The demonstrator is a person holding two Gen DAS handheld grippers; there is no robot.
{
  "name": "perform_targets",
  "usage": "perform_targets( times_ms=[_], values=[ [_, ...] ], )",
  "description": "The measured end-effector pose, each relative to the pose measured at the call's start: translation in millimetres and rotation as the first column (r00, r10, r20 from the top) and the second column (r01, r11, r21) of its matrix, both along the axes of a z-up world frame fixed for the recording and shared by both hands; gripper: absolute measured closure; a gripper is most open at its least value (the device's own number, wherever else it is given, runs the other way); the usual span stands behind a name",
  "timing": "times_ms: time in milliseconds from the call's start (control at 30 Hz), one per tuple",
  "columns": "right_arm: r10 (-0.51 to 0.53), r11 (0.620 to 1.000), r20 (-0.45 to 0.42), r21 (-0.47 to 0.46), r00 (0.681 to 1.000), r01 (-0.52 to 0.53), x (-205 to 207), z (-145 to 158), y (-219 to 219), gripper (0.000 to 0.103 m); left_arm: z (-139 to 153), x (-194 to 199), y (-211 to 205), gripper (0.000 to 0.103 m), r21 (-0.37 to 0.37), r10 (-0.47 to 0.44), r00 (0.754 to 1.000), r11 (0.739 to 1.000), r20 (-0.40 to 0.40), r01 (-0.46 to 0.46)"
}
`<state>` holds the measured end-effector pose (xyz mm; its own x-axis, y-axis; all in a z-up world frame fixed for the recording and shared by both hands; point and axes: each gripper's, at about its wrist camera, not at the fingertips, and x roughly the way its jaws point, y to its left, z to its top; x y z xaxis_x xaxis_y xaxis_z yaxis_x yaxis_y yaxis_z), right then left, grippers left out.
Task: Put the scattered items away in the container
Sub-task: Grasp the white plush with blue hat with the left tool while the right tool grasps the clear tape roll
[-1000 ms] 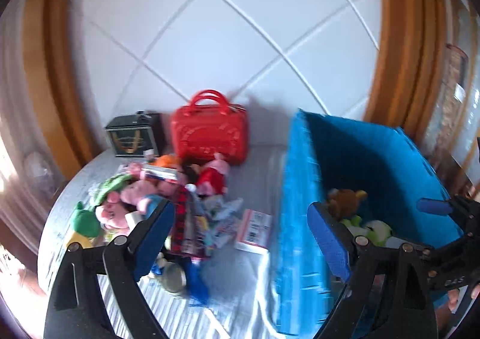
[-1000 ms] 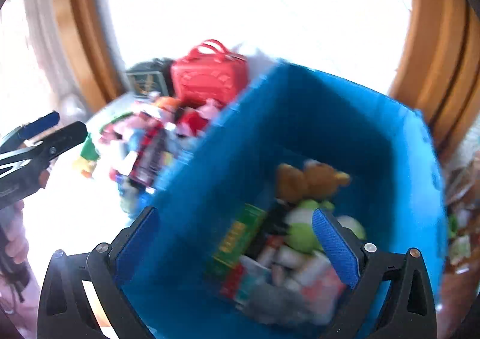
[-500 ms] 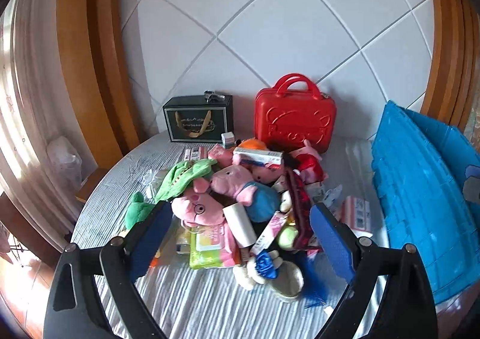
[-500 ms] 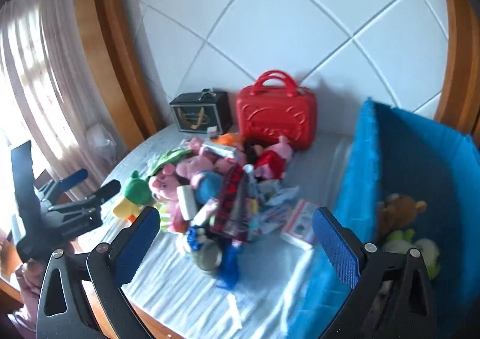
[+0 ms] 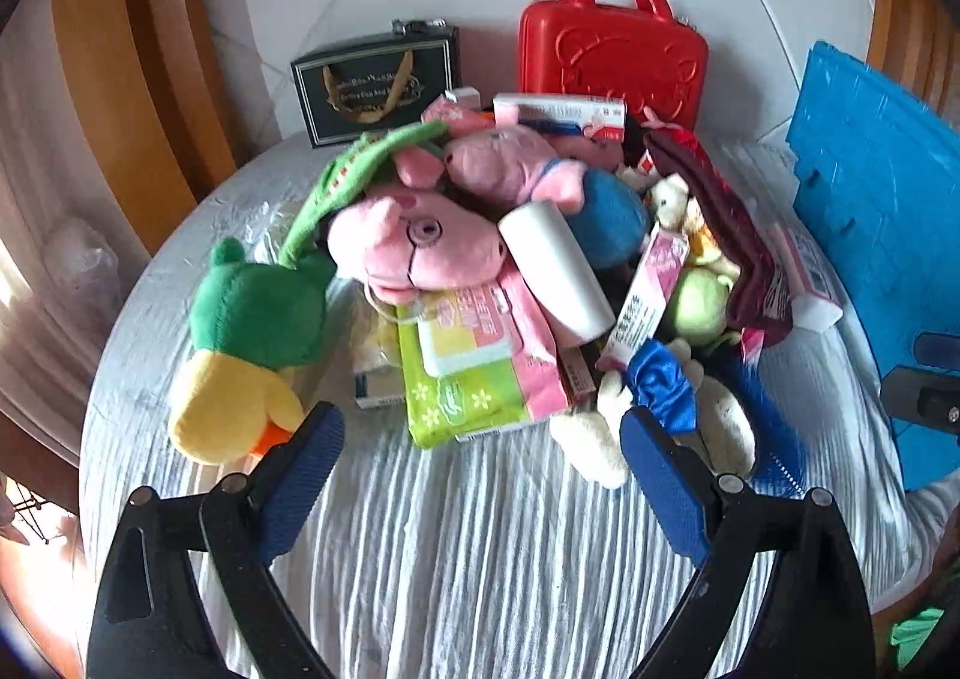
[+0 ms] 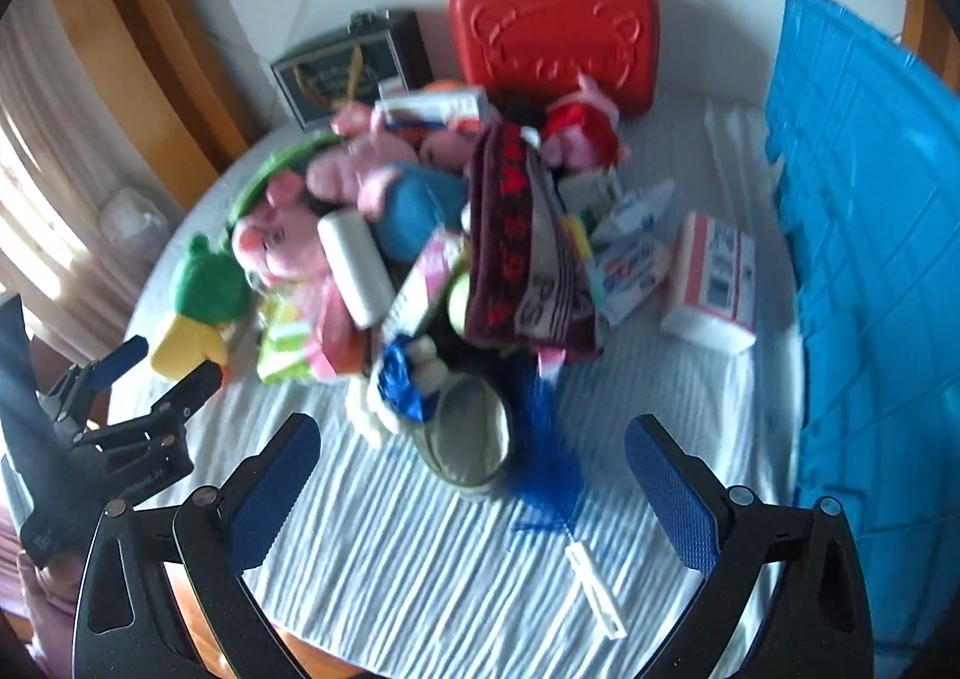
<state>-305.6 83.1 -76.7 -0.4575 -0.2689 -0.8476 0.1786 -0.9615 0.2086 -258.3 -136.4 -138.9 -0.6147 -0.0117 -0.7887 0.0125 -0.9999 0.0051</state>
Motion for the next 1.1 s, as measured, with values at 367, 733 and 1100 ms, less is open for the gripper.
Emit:
perform_targets(
  times_ms=[367,733,1100],
  values=[
    [-0.025,0.999,0.08,-0.042,0.996,0.028,21.2,-116.2,-12.5,0.0,-94.5,-9.3,32.2,0.009,-0.008,-0.149,0.985,0.989,0.088,0.15],
    [-0.084,0.992,0.089,-0.091,0.992,0.092,24.6,-139.0,0.1,0.027,-128.0,-53.8,83.7,0.013,-0.108,-0.229,0.973,0.967,0.033,0.231],
    [-0.03,0.995,0.041,-0.096,0.999,0.034,21.2,-136.5,-23.0,0.036,-119.1,-10.7,54.0,0.068,0.033,-0.16,0.984,0.987,0.072,0.158]
  ],
)
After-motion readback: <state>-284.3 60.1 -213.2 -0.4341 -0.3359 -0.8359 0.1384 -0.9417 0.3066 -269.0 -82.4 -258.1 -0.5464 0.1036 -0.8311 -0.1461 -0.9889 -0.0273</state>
